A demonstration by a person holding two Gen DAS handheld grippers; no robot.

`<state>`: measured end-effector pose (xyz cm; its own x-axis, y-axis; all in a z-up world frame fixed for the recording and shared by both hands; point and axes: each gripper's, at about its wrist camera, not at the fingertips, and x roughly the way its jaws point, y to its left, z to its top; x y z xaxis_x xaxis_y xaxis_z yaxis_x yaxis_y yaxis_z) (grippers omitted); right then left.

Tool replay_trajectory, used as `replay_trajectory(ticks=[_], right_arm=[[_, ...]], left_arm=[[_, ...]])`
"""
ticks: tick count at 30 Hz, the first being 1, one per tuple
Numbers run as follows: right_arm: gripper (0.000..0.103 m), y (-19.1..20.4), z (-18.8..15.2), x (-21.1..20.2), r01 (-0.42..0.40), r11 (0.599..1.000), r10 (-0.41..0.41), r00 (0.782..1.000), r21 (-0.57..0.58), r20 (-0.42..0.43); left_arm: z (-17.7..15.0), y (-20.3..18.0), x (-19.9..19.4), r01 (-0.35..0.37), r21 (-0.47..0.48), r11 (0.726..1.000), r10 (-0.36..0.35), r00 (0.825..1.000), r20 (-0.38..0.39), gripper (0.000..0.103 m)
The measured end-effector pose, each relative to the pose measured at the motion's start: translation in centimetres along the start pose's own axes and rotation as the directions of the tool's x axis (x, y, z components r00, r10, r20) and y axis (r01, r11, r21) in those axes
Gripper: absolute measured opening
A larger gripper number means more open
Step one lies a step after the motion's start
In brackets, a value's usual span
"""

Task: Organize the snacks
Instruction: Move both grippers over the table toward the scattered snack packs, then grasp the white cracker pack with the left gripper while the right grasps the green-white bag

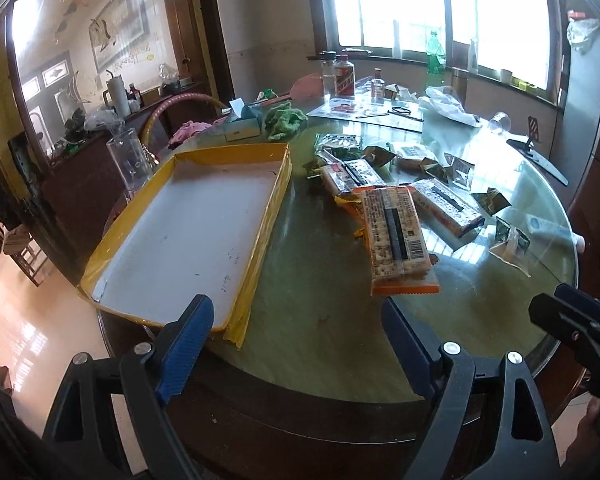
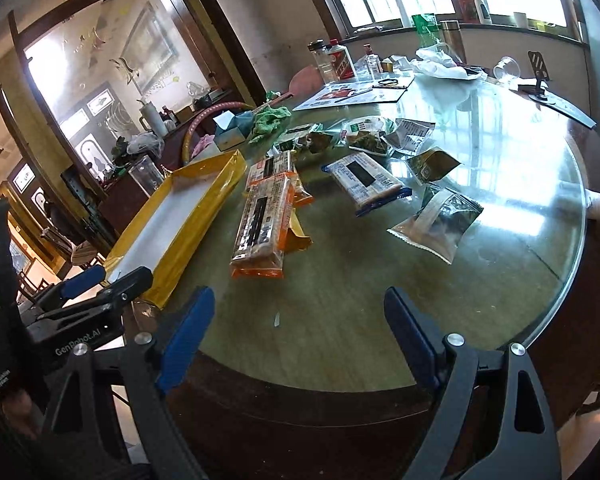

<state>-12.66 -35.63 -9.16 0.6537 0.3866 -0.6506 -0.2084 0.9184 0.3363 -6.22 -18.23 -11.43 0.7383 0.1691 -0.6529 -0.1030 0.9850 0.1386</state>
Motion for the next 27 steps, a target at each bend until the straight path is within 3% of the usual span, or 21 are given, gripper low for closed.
replay_trajectory(ticks=[7,14,19,27], right_arm=[[0.084,-0.7,0.7,-0.1,-0.008,1.000,0.008,1.000,0.015,-0.005],[0.082,-1.0,1.1,-0.2,0.046,0.999,-0.046,0.999,-0.001,0.001],[0.081,-1.9,1.3,0.1,0.061,0.998,-0.061,0.998,0.010,-0.006],[0.076,-4.3,2.1,1.0,0.071,0.995,-0.069,0.997,0.069,-0.026]], left_arm=[[0.1,-0.4,0.5,0.007,0.014,1.000,-0.006,1.000,-0.019,0.086],[0.7,-0.7,0.6,0.007,0.013,1.000,-0.007,0.999,-0.032,0.086],[1.2,-1.0,0.9,0.080,0.003,0.997,-0.080,0.995,-0.063,0.086],[2.6,-2.9,3.6,0.191,-0.002,0.982,-0.190,0.971,-0.149,0.085]])
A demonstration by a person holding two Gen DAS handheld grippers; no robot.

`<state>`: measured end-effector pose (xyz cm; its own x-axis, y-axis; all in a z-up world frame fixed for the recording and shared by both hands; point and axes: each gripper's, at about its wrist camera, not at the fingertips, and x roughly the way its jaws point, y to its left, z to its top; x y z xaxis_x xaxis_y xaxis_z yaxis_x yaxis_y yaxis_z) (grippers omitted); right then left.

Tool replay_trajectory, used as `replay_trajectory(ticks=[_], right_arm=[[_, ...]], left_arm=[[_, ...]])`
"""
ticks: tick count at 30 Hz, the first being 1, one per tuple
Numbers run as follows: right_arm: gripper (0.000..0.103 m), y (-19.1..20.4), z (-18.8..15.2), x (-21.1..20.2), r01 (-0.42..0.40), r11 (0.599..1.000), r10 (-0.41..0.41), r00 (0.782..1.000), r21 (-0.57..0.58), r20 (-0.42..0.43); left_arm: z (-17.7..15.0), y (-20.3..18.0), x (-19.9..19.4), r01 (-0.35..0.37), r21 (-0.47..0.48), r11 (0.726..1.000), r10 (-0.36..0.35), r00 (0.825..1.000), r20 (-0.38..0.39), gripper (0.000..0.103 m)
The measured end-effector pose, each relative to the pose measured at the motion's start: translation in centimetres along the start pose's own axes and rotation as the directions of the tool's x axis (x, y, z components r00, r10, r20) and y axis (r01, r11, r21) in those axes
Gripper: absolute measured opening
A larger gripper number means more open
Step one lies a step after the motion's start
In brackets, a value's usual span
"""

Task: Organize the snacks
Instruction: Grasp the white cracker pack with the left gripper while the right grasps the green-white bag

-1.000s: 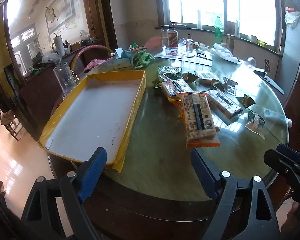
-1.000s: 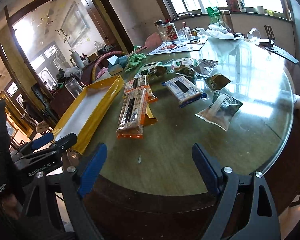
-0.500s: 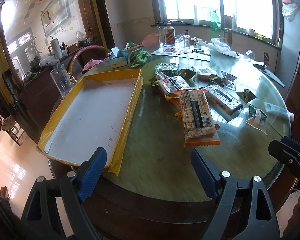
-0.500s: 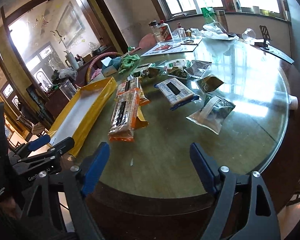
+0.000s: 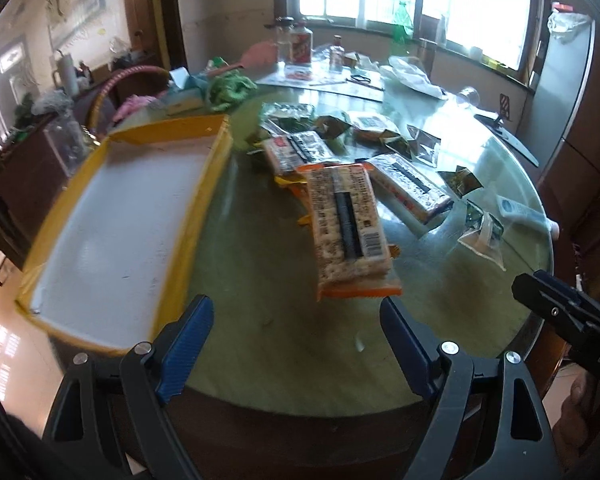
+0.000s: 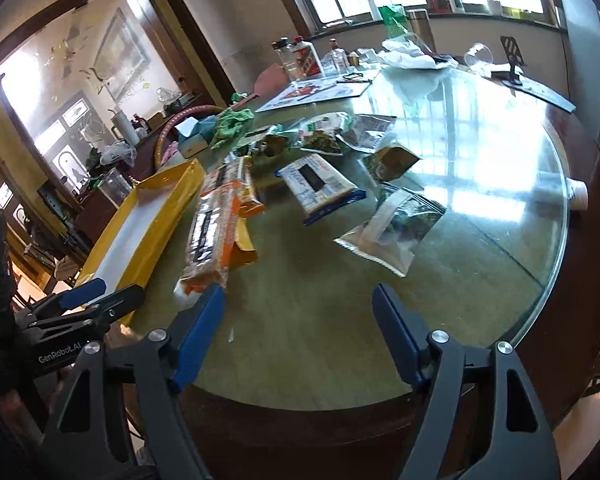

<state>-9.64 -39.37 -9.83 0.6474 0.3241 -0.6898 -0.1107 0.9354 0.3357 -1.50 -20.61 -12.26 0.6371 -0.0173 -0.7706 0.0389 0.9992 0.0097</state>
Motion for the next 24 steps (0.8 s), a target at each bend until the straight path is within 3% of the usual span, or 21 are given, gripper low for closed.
replay_trajectory(ticks=[11,13,15,16,17,24], right_arm=[[0.076,-4.1,2.0,3.0,0.049,0.996,-0.045,0.998,0.080,-0.044],[0.076,-4.7,2.5,3.6,0.059,0.994,-0.055,0.997,0.091,-0.045],[0.076,-5.3,3.0,4.2,0.073,0.992,-0.068,0.997,0.104,-0.047],[0.076,-5.6,3.2,4.5,0.084,0.989,-0.078,0.996,0.119,-0.051],[0.077,-5.9,3.5,4.8,0.092,0.987,-0.085,0.995,0.134,-0.057],[0.078,-6.7,4.7,7.1,0.132,0.974,-0.118,0.990,0.185,-0.083]], left_arm=[[4.1,-1.8,6.0,0.119,-0.060,0.991,-0.124,0.987,-0.099,0.085],[4.5,-2.1,7.1,0.103,-0.064,0.993,-0.109,0.989,-0.099,0.084],[4.7,-2.3,8.2,0.085,-0.052,0.995,-0.090,0.989,-0.115,0.073],[4.6,-2.3,8.7,0.086,-0.052,0.995,-0.092,0.987,-0.129,0.060],[4.6,-2.1,9.0,0.107,-0.064,0.992,-0.115,0.984,-0.138,0.057],[4.1,-0.6,8.0,0.186,-0.104,0.977,-0.193,0.979,-0.070,0.055]])
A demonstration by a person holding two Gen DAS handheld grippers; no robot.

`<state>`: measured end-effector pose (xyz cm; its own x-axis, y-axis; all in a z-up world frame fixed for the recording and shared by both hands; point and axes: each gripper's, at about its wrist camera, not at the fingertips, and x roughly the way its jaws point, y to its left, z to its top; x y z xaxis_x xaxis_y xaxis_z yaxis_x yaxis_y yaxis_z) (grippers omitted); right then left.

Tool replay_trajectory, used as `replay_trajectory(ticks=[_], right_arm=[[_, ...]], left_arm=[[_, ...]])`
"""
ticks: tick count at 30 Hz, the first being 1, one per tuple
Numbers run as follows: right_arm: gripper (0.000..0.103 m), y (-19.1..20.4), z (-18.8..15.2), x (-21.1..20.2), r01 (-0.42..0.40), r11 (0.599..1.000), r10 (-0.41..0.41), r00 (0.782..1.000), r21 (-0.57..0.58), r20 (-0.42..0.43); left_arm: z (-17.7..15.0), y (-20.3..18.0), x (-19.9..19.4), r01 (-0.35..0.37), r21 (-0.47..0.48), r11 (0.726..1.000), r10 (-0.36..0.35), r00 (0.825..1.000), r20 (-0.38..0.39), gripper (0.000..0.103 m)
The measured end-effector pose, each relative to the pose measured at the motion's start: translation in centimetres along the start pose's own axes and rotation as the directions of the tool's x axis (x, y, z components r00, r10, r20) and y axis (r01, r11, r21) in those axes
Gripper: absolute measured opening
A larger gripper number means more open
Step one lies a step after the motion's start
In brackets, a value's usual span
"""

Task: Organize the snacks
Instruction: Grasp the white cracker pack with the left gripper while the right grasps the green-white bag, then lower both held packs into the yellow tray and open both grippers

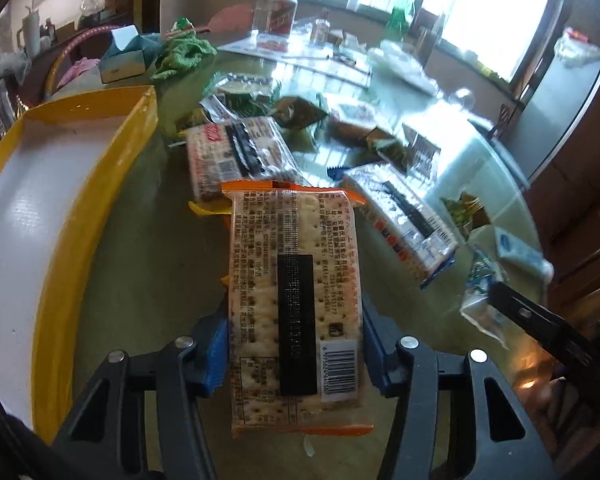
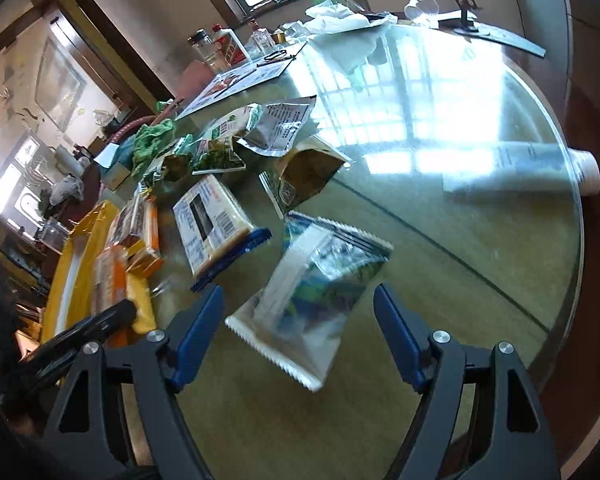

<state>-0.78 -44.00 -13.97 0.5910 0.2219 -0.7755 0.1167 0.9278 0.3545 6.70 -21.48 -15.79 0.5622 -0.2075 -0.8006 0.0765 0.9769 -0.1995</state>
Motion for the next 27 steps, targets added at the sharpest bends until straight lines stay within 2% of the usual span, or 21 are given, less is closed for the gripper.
replay_trajectory(ticks=[3,5,6,7,9,11,15,16,19,22,25,27], right_arm=[[0.078,0.9,0.4,0.8,0.052,0.999,-0.052,0.999,-0.015,0.009],[0.078,1.8,0.4,1.4,0.126,0.991,-0.125,0.992,-0.043,0.028],[0.075,2.1,0.6,1.6,0.153,0.987,-0.152,0.988,-0.051,0.029],[0.064,2.5,0.6,1.8,0.190,0.980,-0.188,0.982,-0.066,0.032],[0.054,3.0,0.6,2.0,0.258,0.962,-0.254,0.966,-0.086,0.046],[0.046,3.0,0.5,1.8,0.265,0.960,-0.261,0.964,-0.091,0.046],[0.037,3.0,-0.7,0.6,0.262,0.960,-0.257,0.965,-0.096,0.058],[0.033,3.0,-1.1,0.1,0.246,0.965,-0.241,0.969,-0.093,0.063],[0.030,3.8,-2.2,-2.0,0.130,0.988,-0.122,0.988,-0.081,0.095],[0.030,7.5,-3.1,-5.1,0.047,0.985,-0.021,0.988,-0.164,0.152],[0.030,12.2,-4.1,-6.9,-0.077,0.960,0.119,0.983,-0.271,0.140],[0.030,15.4,-4.9,-6.8,-0.157,0.930,0.199,0.975,-0.333,0.095]], left_arm=[[-0.1,0.9,-1.2,0.054,-0.032,0.998,-0.053,0.998,0.025,0.055],[-0.6,1.8,-2.3,0.091,-0.058,0.994,-0.089,0.995,0.044,0.055],[-0.8,2.1,-2.7,0.108,-0.070,0.992,-0.105,0.993,0.051,0.055],[-0.9,2.6,-3.2,0.124,-0.082,0.989,-0.120,0.991,0.055,0.055],[-1.2,3.3,-3.9,0.145,-0.105,0.984,-0.139,0.988,0.064,0.055],[-1.6,3.9,-4.6,0.159,-0.121,0.980,-0.152,0.986,0.067,0.055],[-2.4,4.8,-6.1,0.183,-0.148,0.972,-0.171,0.981,0.090,0.055],[-2.5,4.9,-6.5,0.188,-0.150,0.971,-0.175,0.980,0.096,0.055],[-2.7,5.7,-8.0,0.216,-0.161,0.963,-0.198,0.973,0.119,0.055],[-2.6,7.2,-10.1,0.228,-0.170,0.959,-0.201,0.966,0.162,0.055],[-2.3,9.9,-12.4,0.198,-0.204,0.959,-0.155,0.965,0.211,0.055],[-1.9,12.3,-13.6,0.167,-0.248,0.954,-0.109,0.967,0.231,0.055]])
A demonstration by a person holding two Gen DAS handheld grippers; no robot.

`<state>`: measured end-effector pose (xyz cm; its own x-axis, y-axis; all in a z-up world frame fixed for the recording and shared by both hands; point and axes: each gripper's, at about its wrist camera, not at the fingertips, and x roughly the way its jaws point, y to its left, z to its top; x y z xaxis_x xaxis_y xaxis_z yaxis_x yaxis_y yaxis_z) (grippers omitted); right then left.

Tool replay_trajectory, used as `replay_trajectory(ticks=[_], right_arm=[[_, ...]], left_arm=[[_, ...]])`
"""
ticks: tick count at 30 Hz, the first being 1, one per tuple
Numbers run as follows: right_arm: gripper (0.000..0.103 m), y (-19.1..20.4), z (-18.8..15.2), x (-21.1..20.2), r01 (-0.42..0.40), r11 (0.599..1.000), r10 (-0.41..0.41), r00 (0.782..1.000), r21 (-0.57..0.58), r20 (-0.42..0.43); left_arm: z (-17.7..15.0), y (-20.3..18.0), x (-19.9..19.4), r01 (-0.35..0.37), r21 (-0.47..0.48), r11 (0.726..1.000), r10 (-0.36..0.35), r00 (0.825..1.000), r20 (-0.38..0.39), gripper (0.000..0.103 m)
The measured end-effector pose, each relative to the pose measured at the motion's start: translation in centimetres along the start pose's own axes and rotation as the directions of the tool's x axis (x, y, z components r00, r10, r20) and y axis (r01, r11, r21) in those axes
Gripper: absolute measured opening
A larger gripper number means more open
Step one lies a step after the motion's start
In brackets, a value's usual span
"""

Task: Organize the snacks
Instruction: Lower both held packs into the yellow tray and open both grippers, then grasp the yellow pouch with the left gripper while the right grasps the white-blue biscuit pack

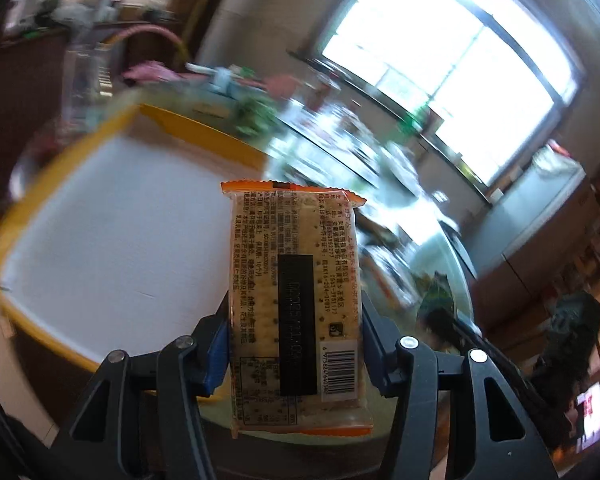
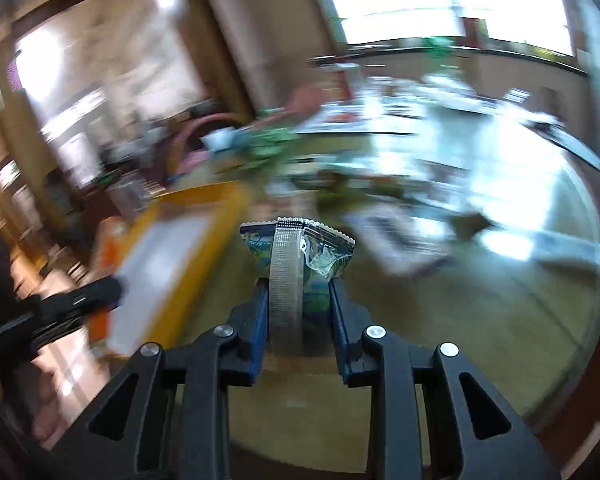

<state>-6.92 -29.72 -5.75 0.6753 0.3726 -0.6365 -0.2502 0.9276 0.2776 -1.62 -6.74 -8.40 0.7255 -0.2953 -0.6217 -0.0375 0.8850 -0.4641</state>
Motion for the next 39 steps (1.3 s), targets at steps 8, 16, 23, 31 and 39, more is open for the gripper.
replay_trajectory(ticks=[8,16,23,31,39], right_arm=[[0.030,14.5,0.2,10.1,-0.267,0.947,0.230,0.951,-0.177,-0.206],[0.030,19.2,-3.9,15.1,-0.177,0.920,0.068,0.951,-0.349,-0.303],[0.036,19.0,-4.9,14.0,-0.142,0.916,0.035,0.959,-0.375,-0.280],[0.077,17.5,-4.2,10.7,-0.244,0.923,0.176,0.956,-0.298,-0.235],[0.080,11.3,-2.9,6.7,-0.267,0.950,0.245,0.958,-0.158,-0.146]], left_arm=[[2.8,9.0,-0.2,-0.198,-0.066,0.978,0.200,0.979,0.032,0.055],[1.3,11.6,2.8,-0.216,-0.038,0.976,0.213,0.975,-0.066,0.055],[0.4,11.9,4.5,-0.260,-0.007,0.966,0.257,0.958,-0.131,0.057],[0.7,9.5,2.1,-0.274,-0.037,0.961,0.272,0.961,-0.052,0.081],[-0.3,4.8,1.7,-0.311,0.073,0.948,0.313,0.950,-0.019,0.082]])
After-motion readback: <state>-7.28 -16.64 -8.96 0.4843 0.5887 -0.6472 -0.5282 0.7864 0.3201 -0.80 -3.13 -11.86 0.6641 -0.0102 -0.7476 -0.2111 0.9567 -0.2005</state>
